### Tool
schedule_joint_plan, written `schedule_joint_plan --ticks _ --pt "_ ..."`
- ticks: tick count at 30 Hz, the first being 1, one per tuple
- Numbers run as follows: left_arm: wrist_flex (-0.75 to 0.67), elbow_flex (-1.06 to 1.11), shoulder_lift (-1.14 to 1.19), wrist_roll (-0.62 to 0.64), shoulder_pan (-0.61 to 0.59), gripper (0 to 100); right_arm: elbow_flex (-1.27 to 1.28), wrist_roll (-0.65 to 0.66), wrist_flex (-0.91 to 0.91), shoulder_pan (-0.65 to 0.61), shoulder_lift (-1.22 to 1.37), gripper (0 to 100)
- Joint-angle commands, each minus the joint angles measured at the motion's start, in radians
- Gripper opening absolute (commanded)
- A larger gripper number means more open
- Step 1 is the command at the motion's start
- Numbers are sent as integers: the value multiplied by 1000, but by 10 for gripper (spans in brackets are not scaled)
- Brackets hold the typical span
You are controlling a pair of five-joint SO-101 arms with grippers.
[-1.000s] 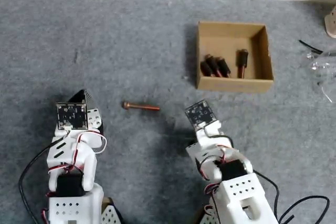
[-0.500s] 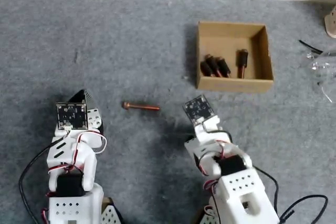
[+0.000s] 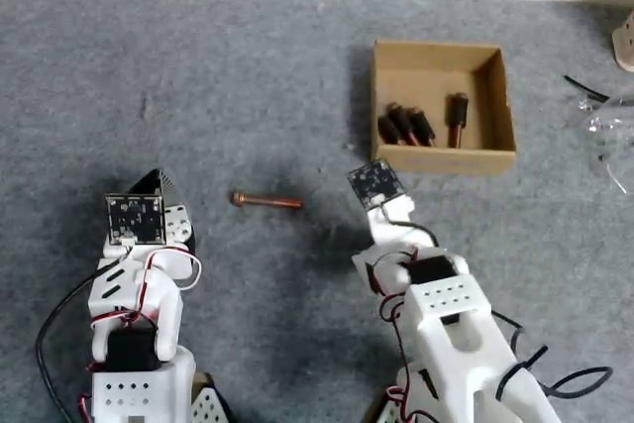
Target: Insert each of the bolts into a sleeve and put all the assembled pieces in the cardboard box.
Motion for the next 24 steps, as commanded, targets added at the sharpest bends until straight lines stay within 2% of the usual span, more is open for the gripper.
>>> schedule_joint_plan --ticks 1,18,24 --pt "-21 19 -15 0 19 7 -30 -11 -28 18 4 156" --pt "-15 19 -15 0 19 7 2 -11 -76 18 15 156" --pt "-15 19 -15 0 19 7 -8 -9 -87 18 189 156"
